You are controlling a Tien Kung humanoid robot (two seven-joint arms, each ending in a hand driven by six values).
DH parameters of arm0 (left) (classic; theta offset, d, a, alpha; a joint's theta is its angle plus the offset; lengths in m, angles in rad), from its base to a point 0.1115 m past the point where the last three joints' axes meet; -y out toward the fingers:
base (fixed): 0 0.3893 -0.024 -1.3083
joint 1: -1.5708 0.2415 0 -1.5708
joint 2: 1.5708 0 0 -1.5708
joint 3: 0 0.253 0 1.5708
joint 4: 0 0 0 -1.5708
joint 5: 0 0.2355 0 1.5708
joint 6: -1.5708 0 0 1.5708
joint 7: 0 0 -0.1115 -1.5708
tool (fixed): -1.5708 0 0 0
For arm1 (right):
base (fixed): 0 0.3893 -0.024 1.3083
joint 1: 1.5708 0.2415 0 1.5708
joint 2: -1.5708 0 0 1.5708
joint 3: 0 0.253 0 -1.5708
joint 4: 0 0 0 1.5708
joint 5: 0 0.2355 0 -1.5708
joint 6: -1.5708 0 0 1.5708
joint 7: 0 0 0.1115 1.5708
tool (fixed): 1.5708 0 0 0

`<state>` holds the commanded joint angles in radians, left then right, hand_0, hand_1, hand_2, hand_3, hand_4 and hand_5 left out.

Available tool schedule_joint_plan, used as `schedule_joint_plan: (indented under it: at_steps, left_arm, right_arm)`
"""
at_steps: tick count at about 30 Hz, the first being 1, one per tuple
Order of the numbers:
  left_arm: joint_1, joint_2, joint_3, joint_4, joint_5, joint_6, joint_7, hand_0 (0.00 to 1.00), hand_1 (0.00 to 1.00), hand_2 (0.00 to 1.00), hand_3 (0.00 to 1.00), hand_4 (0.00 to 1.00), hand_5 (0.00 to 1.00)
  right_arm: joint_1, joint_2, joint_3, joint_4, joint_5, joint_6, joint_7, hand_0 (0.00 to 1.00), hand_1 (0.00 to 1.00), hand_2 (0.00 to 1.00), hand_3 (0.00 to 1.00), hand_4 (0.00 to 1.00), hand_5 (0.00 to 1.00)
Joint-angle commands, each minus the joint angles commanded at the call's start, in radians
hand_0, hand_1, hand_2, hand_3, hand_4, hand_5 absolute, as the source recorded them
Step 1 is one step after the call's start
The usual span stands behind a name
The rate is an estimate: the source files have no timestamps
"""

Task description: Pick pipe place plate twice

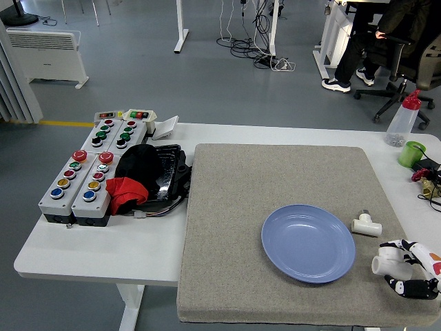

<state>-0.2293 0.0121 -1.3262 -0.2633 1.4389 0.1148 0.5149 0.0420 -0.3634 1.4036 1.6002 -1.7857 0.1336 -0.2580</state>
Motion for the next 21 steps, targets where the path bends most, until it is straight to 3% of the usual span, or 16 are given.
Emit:
schedule_joint_plan:
  at_steps: [6, 7, 10, 12, 13, 18, 19, 21]
  left_arm:
    - [0.0, 0.0, 0.001, -0.001, 0.003, -0.002, 0.002, 0.583, 0.574, 0.583, 0.486, 0.408, 0.998]
    - [0.0, -0.001, 0.001, -0.001, 0.003, -0.002, 0.003, 0.583, 0.575, 0.583, 0.487, 0.409, 0.998]
    - [0.001, -0.001, 0.003, -0.002, 0.001, -0.003, 0.005, 0.583, 0.575, 0.583, 0.487, 0.409, 0.998]
    - [0.0, -0.002, 0.004, -0.003, -0.001, -0.003, 0.006, 0.583, 0.575, 0.583, 0.487, 0.409, 0.998]
    - [0.0, -0.002, 0.005, -0.003, -0.002, -0.003, 0.006, 0.583, 0.575, 0.584, 0.487, 0.408, 0.998]
    - [-0.002, -0.003, 0.009, -0.003, -0.009, -0.003, 0.006, 0.583, 0.575, 0.584, 0.487, 0.408, 0.998]
    - [-0.003, -0.003, 0.01, -0.003, -0.01, -0.003, 0.006, 0.583, 0.576, 0.585, 0.487, 0.408, 0.998]
    - [-0.003, -0.003, 0.01, -0.004, -0.011, -0.003, 0.006, 0.583, 0.576, 0.585, 0.487, 0.408, 0.998]
  right_arm:
    - [0.101, 0.03, -0.072, -0.044, 0.004, -0.092, 0.067, 0.539, 0.584, 0.613, 0.576, 0.353, 0.018]
    - [0.134, 0.039, -0.101, -0.068, 0.011, -0.116, 0.088, 0.623, 0.631, 0.634, 0.579, 0.349, 0.022]
    - [0.199, 0.055, -0.161, -0.115, 0.022, -0.141, 0.109, 0.623, 0.631, 0.634, 0.579, 0.349, 0.022]
    - [0.246, 0.064, -0.212, -0.149, 0.028, -0.144, 0.108, 0.623, 0.631, 0.634, 0.579, 0.349, 0.022]
    - [0.266, 0.069, -0.236, -0.167, 0.027, -0.142, 0.104, 0.706, 0.698, 0.669, 0.591, 0.353, 0.027]
    - [0.353, 0.096, -0.34, -0.263, 0.029, -0.135, 0.1, 0.706, 0.698, 0.669, 0.591, 0.353, 0.027]
    - [0.364, 0.1, -0.35, -0.283, 0.025, -0.134, 0.098, 0.828, 0.786, 0.744, 0.663, 0.399, 0.045]
    - [0.386, 0.108, -0.367, -0.321, -0.008, -0.128, 0.087, 0.828, 0.786, 0.744, 0.663, 0.399, 0.045]
